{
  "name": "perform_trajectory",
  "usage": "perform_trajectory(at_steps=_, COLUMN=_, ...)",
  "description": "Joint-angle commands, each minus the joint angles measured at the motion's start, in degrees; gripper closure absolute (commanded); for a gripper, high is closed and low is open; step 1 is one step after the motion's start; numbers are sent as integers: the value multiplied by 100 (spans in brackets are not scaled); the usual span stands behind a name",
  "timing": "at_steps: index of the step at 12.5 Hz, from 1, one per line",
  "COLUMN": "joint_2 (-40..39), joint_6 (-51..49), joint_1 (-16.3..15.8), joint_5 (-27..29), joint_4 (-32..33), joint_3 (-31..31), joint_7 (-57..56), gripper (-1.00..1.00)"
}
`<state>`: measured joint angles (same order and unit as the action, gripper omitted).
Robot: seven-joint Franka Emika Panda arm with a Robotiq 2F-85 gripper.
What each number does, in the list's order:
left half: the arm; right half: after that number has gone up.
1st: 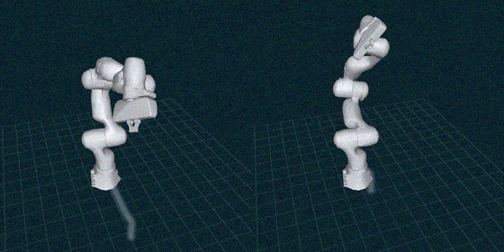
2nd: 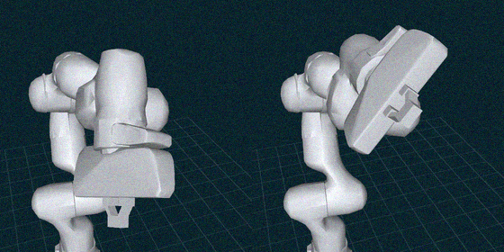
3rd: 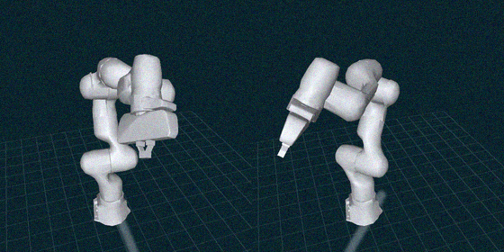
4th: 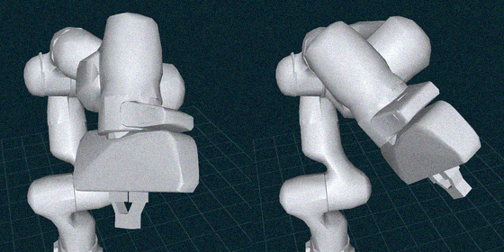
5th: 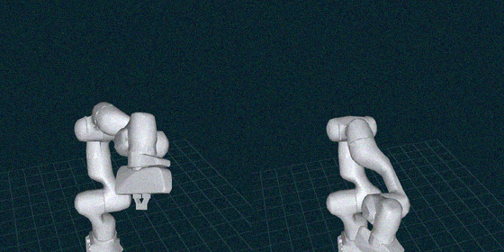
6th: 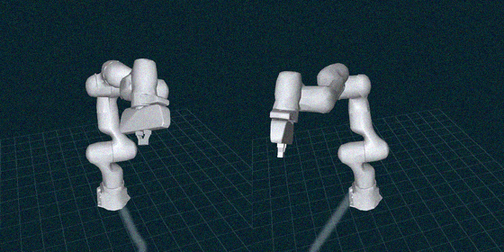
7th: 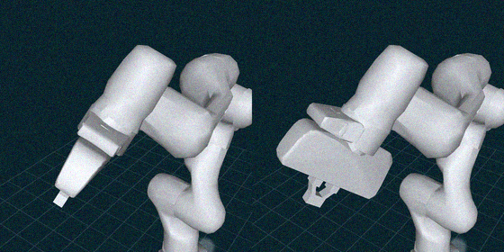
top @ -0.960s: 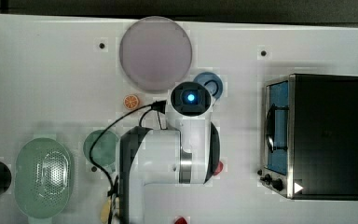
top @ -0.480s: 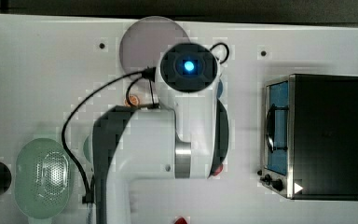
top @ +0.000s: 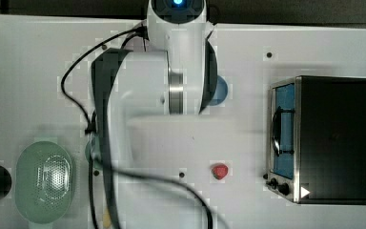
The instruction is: Pick ketchup from table and place on plate.
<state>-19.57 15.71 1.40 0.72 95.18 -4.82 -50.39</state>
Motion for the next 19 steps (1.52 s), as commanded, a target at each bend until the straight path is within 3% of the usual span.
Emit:
perform_trajectory(at_steps=1, joint_2=-570, joint_6=-10, joint_1=-8, joint_5=4, joint_4=-659, joint_3=68, joint_7=431, gripper=-27)
perform_trajectory(at_steps=7, joint_2=-2066, joint_6=538, joint_1=-31, joint_5=124, joint_4=-1640, joint_3=-6, joint_7=516, gripper=-27)
perform_trajectory(at_steps=13, joint_2=-2968, joint_6=2147, joint_1=-147, joint_5=124, joint_4=-1756, joint_3=-12, joint_7=520, gripper=-27)
perform_trajectory(at_steps=14, joint_2=-3081, joint_6=2352, joint_1=-154, joint_5=125, joint_4=-1756, joint_3=-13, joint_7=523, gripper=-34)
perform_trajectory(at_steps=17, joint_2=-3109, joint_6=2612, joint_1=-166, joint_5=156, joint_4=-1803, joint_3=-38, joint_7=605, gripper=-97)
perform_trajectory(at_steps=19, joint_2=-2893, joint_6=2428, joint_1=-156, joint_5=156, joint_4=-1848, joint_3=-39, joint_7=842, gripper=-100)
